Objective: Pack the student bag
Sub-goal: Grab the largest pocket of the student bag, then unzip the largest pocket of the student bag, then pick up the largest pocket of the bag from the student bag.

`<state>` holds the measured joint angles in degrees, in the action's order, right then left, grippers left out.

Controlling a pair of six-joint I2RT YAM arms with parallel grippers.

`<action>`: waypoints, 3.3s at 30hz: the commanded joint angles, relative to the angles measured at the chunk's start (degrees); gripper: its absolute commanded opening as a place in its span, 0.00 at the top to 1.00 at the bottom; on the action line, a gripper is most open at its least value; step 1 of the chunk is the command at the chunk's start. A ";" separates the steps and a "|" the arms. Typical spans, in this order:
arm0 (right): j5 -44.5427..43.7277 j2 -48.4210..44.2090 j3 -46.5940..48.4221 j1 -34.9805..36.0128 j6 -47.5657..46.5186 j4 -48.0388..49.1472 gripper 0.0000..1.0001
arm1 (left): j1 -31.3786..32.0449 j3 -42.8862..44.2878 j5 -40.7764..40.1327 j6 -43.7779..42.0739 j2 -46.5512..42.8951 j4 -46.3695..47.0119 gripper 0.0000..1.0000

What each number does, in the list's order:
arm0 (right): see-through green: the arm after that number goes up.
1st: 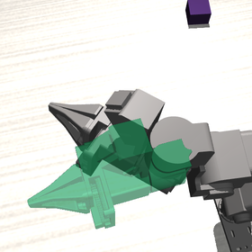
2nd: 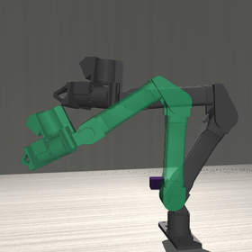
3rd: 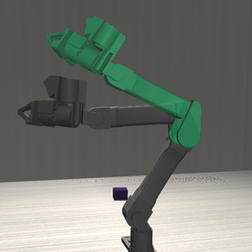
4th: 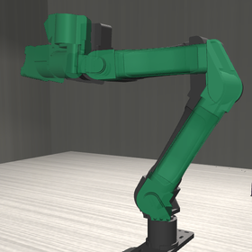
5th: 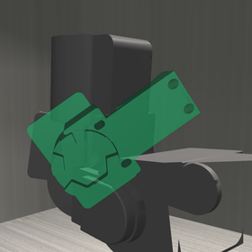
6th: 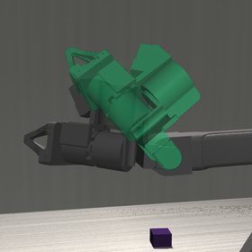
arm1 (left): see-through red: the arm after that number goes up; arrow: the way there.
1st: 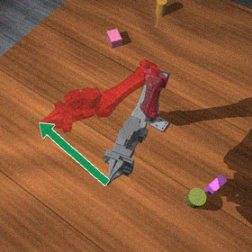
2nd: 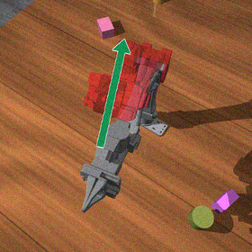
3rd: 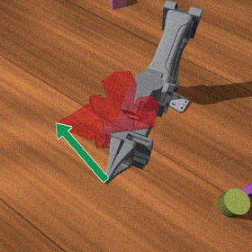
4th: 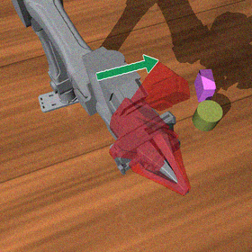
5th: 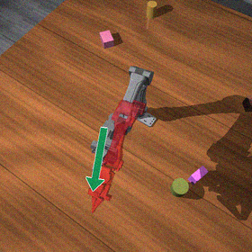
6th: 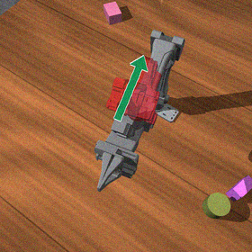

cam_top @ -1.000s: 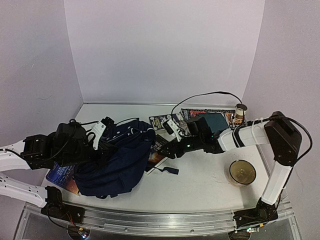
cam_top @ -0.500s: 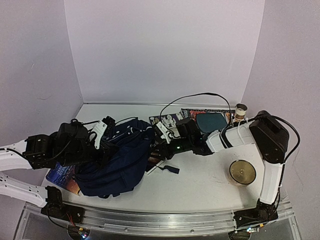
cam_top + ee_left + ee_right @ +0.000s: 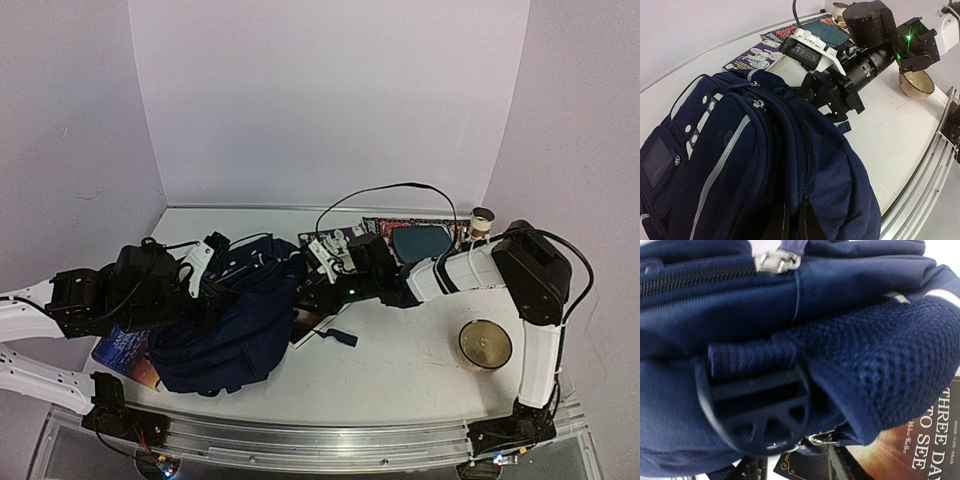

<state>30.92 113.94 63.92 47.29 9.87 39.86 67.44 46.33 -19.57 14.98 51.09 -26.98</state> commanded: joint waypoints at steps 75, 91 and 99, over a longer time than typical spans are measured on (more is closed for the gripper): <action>-14.82 -16.57 -7.24 8.28 47.20 -13.07 0.02 | -3.46 1.85 3.05 21.64 24.58 35.49 1.00; -7.23 -9.57 1.16 8.34 46.27 -6.02 0.95 | -3.46 1.31 1.50 21.96 23.35 35.54 0.98; -8.70 -9.38 5.75 8.34 44.56 -6.80 1.00 | -1.56 2.55 -3.67 29.52 20.24 24.13 0.60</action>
<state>22.08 104.87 64.26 55.31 56.68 30.19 64.34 46.08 -19.07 39.94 74.68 1.03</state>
